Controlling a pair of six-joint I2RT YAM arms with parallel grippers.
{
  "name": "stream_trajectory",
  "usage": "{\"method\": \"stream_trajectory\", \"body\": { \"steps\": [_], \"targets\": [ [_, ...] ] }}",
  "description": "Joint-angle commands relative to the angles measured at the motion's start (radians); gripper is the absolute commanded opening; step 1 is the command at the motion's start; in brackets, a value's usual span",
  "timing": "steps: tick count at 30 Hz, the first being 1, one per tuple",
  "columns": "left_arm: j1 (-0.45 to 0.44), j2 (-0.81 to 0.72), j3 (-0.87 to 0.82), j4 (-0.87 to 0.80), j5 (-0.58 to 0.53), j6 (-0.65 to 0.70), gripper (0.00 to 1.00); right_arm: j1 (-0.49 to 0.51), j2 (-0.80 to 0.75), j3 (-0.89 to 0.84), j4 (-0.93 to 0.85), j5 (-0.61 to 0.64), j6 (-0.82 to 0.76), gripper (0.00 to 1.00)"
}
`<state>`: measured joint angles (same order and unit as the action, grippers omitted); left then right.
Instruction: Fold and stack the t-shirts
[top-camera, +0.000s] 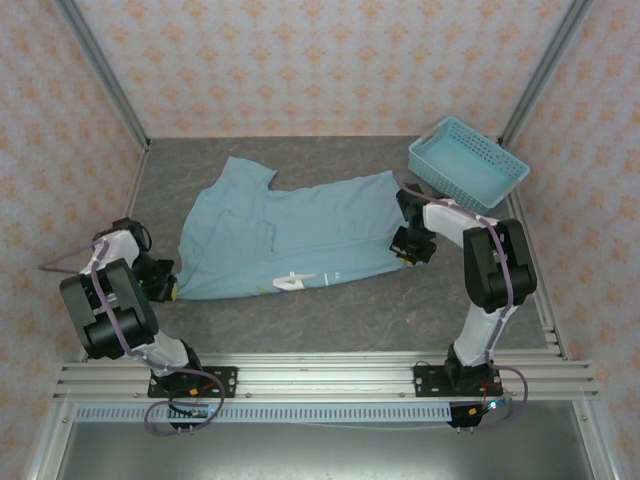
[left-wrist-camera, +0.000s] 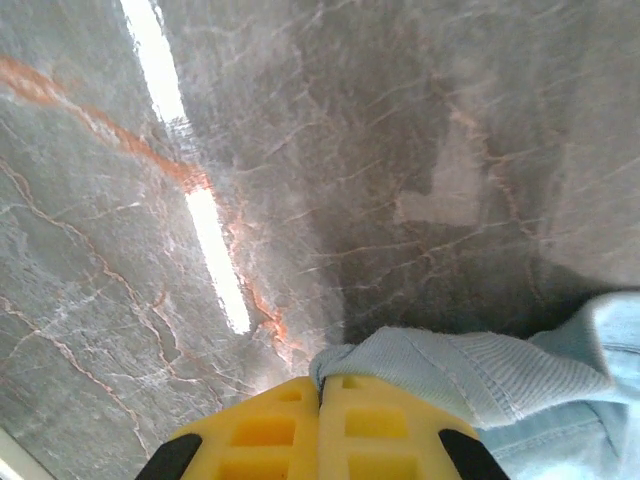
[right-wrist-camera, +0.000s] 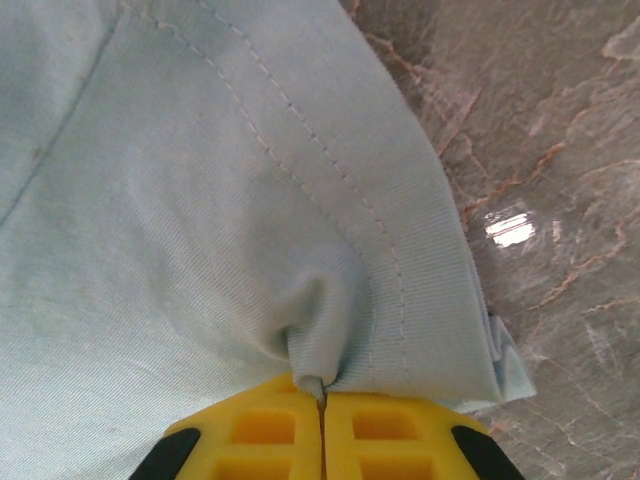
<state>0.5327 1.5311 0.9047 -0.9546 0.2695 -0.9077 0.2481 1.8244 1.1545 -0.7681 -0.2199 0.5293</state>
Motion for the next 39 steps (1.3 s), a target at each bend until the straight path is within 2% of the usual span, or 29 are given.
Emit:
{"method": "stream_trajectory", "body": {
  "steps": [1,4,9,12,15,17,18,23,27,31,36,39],
  "targets": [
    [0.02,0.038,0.031,-0.024,-0.083,0.028,0.05,-0.011,0.064,-0.023,-0.03,0.098,-0.005,0.07],
    [0.02,0.089,0.028,0.0,-0.063,0.037,0.1,-0.01,0.061,-0.017,-0.03,0.076,-0.009,0.11],
    [0.02,0.119,0.025,0.013,-0.058,0.042,0.17,-0.007,0.042,-0.015,-0.048,0.051,-0.009,0.27],
    [0.02,0.093,0.02,-0.004,-0.066,0.043,0.26,-0.005,0.011,-0.016,-0.06,0.057,-0.003,0.35],
    [0.011,0.02,0.017,-0.033,-0.088,0.036,0.4,-0.004,-0.035,-0.009,-0.083,0.074,0.0,0.41],
    [-0.03,-0.051,0.03,-0.062,-0.126,0.022,0.49,-0.005,-0.069,-0.004,-0.099,0.087,0.004,0.44],
    [-0.069,-0.085,0.044,-0.08,-0.146,0.012,0.51,-0.004,-0.087,-0.003,-0.106,0.094,0.004,0.45],
    [-0.302,-0.164,0.051,-0.104,-0.127,-0.073,0.47,-0.003,-0.132,0.009,-0.095,0.095,-0.003,0.47],
    [-0.437,-0.178,-0.012,0.003,-0.054,-0.172,0.41,0.001,-0.12,0.027,-0.057,0.045,-0.014,0.45],
    [-0.459,-0.068,0.012,0.077,-0.014,-0.157,0.37,0.016,-0.079,0.06,-0.031,0.016,-0.012,0.4],
    [-0.447,0.093,0.118,0.055,-0.116,-0.066,0.31,0.021,0.004,0.106,-0.027,0.02,-0.002,0.37],
    [-0.438,0.159,0.122,0.064,-0.157,-0.034,0.3,0.019,0.07,0.137,-0.076,0.041,0.005,0.37]
  ]
}}
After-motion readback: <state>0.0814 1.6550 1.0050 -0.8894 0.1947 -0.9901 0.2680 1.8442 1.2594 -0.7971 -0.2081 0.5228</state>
